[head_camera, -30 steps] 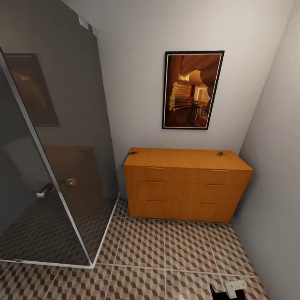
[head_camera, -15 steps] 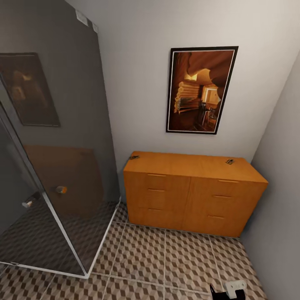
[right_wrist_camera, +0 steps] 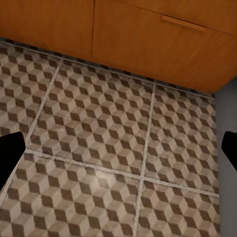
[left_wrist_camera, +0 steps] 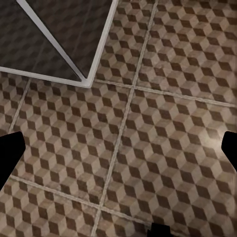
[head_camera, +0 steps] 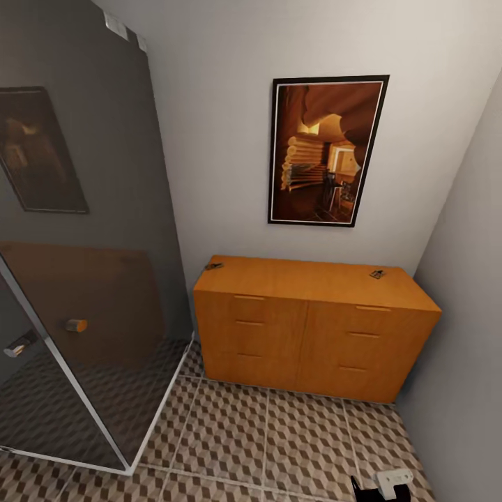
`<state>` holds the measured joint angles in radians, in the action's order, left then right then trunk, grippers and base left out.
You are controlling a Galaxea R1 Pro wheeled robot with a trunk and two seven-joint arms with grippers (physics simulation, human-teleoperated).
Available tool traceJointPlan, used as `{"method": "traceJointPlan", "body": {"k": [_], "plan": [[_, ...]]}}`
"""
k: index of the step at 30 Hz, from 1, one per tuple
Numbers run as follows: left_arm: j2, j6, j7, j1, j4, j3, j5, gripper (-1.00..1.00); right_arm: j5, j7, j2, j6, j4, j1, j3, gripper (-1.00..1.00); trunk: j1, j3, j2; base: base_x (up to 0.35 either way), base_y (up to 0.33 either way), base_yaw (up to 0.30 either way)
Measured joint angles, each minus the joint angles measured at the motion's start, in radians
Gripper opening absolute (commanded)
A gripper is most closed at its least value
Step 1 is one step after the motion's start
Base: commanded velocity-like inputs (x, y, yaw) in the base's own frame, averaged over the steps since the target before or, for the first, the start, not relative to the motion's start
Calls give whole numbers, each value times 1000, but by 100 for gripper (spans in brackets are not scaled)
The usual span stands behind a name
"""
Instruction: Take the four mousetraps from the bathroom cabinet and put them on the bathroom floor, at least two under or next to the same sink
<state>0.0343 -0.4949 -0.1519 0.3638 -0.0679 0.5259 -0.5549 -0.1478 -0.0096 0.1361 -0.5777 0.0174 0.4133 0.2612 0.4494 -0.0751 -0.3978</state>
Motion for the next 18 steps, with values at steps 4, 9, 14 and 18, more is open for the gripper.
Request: {"method": "traceJointPlan", "body": {"k": [4,9,14,18], "plan": [[0,0,0,0,0,0,0,100,0,1,-2,0,0,0,0,100,0,0,0,2,-12,0],[-1,0,0,0,0,0,0,100,2,1,-20,0,1,0,2,100,0,0,0,1,-4,0],[-1,0,0,0,0,0,0,100,6,1,-37,-3,3,0,2,100,0,0,0,0,-1,0],[-1,0,0,0,0,0,0,100,9,1,-45,-7,13,0,4,100,0,0,0,0,0,0]]}}
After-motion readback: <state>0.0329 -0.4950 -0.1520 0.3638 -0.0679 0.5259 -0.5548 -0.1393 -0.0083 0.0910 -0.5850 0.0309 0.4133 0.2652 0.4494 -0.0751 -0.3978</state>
